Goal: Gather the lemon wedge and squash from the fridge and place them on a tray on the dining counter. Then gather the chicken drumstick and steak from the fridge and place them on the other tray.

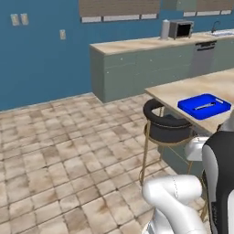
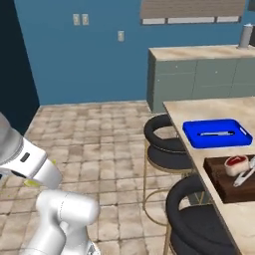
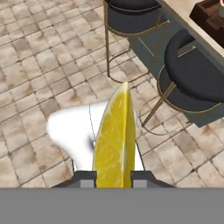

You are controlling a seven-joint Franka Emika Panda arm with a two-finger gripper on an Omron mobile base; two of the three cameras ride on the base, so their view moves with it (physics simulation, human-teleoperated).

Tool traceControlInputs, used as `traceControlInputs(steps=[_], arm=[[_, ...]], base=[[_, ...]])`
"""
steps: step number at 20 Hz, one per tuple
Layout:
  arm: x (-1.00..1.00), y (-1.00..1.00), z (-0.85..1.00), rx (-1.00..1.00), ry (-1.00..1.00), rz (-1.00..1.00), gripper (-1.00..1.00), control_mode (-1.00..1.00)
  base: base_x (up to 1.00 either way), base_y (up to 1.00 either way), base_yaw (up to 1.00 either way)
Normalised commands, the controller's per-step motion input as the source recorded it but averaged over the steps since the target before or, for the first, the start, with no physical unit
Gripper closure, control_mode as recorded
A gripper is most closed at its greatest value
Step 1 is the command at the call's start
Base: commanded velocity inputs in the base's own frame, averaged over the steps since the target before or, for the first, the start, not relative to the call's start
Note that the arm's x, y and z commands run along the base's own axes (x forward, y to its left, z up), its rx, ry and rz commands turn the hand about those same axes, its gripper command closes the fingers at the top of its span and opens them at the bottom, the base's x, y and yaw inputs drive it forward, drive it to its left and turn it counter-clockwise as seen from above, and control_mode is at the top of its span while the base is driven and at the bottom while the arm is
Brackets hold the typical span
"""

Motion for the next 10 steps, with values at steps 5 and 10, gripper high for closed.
traceControlInputs(steps=[5,10], arm=[[0.00,0.00,0.00,0.00,0.00,0.00,1.00,1.00],[0.00,0.00,0.00,0.00,0.00,0.00,1.00,1.00]], base=[[0.62,0.52,-0.59],[0.68,0.56,-0.57]])
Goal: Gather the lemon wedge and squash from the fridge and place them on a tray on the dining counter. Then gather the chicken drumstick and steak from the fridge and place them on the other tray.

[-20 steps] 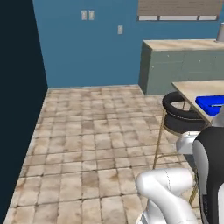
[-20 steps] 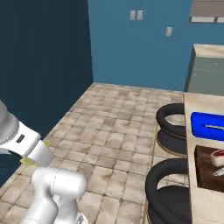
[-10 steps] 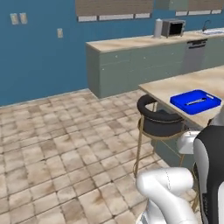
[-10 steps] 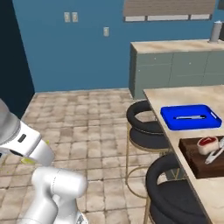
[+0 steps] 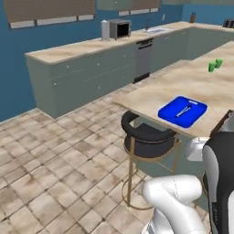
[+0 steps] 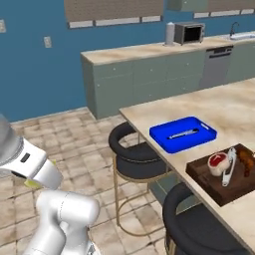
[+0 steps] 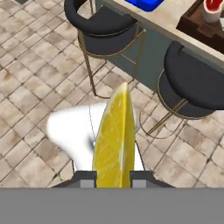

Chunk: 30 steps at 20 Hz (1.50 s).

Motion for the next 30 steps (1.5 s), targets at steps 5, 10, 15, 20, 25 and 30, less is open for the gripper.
traceControlInputs(steps=[5,10,15,20,25,30], arm=[[0.00,0.00,0.00,0.00,0.00,0.00,1.00,1.00],[0.00,0.00,0.00,0.00,0.00,0.00,1.00,1.00],[0.00,0.00,0.00,0.00,0.00,0.00,1.00,1.00],[0.00,0.00,0.00,0.00,0.00,0.00,1.00,1.00],[0.00,0.00,0.00,0.00,0.00,0.00,1.00,1.00],[0.00,0.00,0.00,0.00,0.00,0.00,1.00,1.00]], base=[[0.69,0.56,-0.57],[0.69,0.54,-0.57],[0.66,0.36,-0.54],[0.65,0.11,-0.47],[0.67,0.10,-0.44],[0.78,0.11,-0.36]])
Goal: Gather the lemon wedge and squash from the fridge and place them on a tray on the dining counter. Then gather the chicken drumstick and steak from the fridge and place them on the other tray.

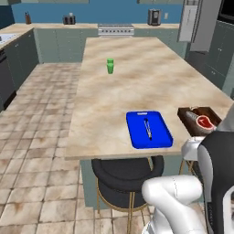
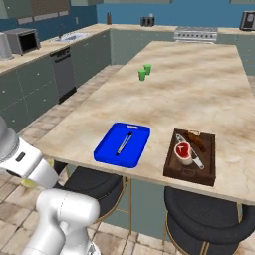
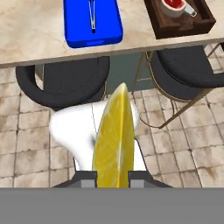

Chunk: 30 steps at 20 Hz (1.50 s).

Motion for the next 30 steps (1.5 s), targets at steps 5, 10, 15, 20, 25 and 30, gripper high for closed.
traceControlInputs(steps=[5,10,15,20,25,30], arm=[[1.00,0.07,0.00,0.00,0.00,-0.28,1.00,-1.00],[1.00,0.01,-0.02,0.01,0.01,-0.15,1.00,-1.00],[0.99,0.00,-0.20,0.02,0.01,0.00,1.00,-1.00],[0.93,0.00,-0.30,0.02,0.00,0.02,1.00,-1.00],[0.95,0.00,-0.29,0.00,0.06,0.02,1.00,-1.00],[0.95,0.00,-0.41,0.00,0.09,0.03,1.00,-1.00]], base=[[0.00,0.00,0.00],[0.00,0.00,0.00],[0.00,0.00,0.00],[0.00,0.00,0.00],[0.00,0.00,0.00],[0.00,0.00,0.00]])
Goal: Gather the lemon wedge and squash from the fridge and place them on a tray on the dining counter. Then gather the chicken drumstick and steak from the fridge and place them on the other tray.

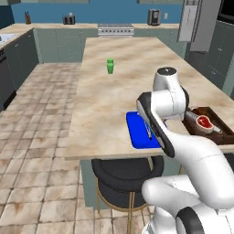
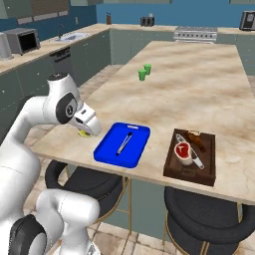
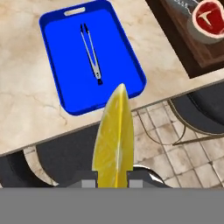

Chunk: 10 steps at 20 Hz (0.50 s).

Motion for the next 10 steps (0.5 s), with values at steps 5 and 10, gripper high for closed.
traceControlInputs(steps=[5,10], arm=[[0.83,0.00,-0.60,0.00,0.08,0.03,1.00,-1.00],[0.62,0.00,-0.67,0.00,0.09,0.00,1.00,-1.00]], base=[[0.00,0.00,0.00],[0.00,0.00,0.00]])
